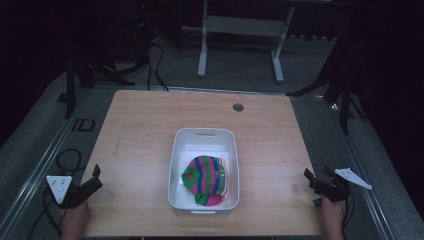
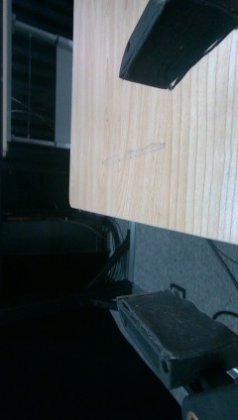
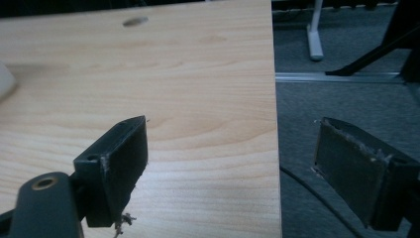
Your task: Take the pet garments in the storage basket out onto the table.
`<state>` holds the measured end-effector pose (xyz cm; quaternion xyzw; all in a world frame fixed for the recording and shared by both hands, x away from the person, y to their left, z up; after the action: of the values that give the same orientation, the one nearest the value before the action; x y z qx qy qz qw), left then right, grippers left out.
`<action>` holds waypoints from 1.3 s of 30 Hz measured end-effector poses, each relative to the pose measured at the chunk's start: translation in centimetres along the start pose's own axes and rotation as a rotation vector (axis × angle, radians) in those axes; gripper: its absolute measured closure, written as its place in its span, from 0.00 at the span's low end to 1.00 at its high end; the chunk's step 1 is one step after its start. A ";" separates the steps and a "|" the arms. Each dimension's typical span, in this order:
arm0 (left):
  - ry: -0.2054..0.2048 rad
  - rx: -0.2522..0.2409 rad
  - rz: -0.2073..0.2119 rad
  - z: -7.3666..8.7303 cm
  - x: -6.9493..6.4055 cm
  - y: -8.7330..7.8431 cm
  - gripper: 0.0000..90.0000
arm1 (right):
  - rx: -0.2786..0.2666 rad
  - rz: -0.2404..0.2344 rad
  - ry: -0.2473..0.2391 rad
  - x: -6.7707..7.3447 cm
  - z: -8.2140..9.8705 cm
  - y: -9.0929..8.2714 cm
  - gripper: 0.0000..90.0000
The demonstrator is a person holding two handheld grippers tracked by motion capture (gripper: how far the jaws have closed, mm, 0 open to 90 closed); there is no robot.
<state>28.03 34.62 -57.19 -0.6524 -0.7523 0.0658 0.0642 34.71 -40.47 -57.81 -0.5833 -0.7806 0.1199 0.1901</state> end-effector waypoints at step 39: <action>0.021 0.023 0.049 0.1 -0.6 0.2 0.02 | 0.554 -0.557 -0.429 6.9 1.4 0.4 0.15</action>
<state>28.25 34.05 -57.34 -0.6707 -0.7344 0.0690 0.0779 32.72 -33.72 -58.17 -0.2400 -0.8681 0.3867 0.1980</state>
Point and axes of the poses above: each handheld gripper's, and its own axes: y roughly forward along the jaws, z roughly out of its underside, x roughly to its left, the point moved 6 cm from there along y, roughly forward along the jaws, and after that the axes turned 1 degree about -z, right-handed, at the moved point
